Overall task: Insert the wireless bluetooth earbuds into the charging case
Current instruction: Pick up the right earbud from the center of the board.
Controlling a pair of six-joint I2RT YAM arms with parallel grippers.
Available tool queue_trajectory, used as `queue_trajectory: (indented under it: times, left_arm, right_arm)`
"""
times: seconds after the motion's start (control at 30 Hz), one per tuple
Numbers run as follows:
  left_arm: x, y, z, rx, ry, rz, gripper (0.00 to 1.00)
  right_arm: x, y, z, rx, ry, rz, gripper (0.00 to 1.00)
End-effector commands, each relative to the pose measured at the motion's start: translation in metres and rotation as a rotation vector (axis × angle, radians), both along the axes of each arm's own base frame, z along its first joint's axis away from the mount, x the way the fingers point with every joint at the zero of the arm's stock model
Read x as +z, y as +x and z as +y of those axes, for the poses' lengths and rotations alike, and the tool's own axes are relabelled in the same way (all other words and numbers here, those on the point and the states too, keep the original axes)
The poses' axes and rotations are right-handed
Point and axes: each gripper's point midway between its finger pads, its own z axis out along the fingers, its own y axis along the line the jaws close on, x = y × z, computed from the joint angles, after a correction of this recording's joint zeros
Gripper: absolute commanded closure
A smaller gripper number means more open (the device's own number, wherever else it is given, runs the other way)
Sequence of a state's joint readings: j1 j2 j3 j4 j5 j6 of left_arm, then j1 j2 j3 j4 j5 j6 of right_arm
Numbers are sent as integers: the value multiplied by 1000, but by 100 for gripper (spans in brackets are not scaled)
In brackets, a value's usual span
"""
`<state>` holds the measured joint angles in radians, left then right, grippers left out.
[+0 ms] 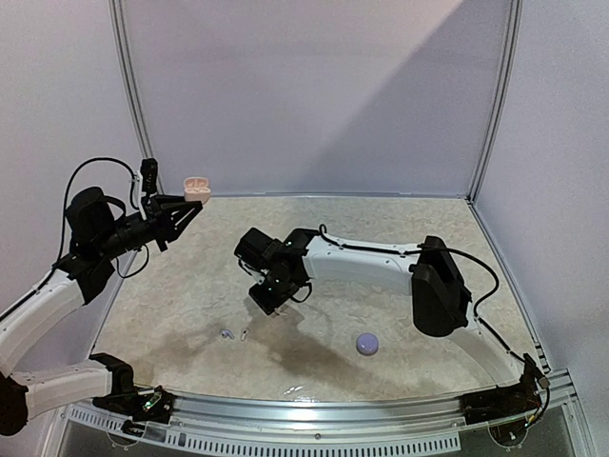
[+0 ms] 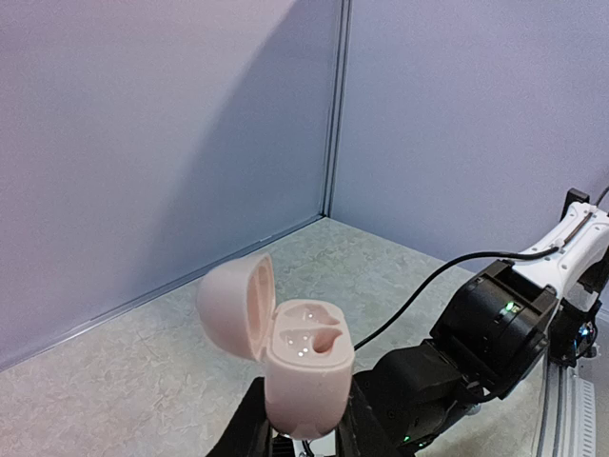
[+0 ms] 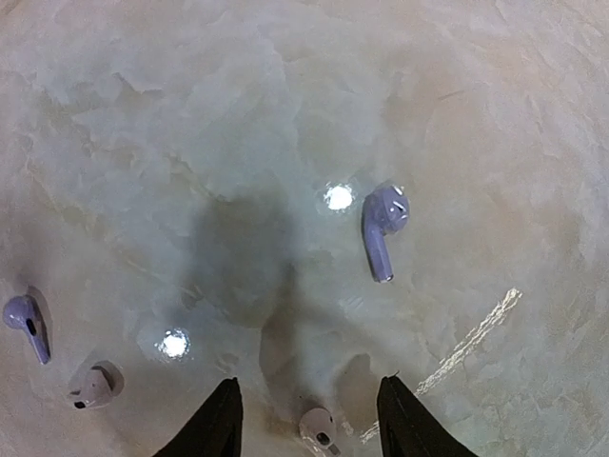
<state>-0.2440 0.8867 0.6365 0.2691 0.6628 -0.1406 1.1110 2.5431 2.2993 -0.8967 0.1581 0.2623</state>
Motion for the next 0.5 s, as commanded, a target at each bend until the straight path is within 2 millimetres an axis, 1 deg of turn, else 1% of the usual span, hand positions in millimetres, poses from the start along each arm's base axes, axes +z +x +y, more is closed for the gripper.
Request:
queue_trajectory:
  times: [0.0,0.17,0.3,0.37,0.47]
  left_arm:
    - [-5,-4,-2,-14,14,-10,100]
    - [-6,-3,-2,-17,17,-9,100]
    - [-7,-3,-3,-19,17,-8,100]
    - [-8,-3,-3,-19,17,-8,100]
    - [-7,-3,-3,-21,16,-12,100]
  right_arm:
    - [-28,-9,-11,0,-83,44,54]
    - [-32,-17,-23,-6,-132,80,59]
    - [-31,-20,-30,-1,-155,93,60]
    - [-32,-19,-29,1,-153,87,62]
    - [-33,-17,-23,11,-133,81,64]
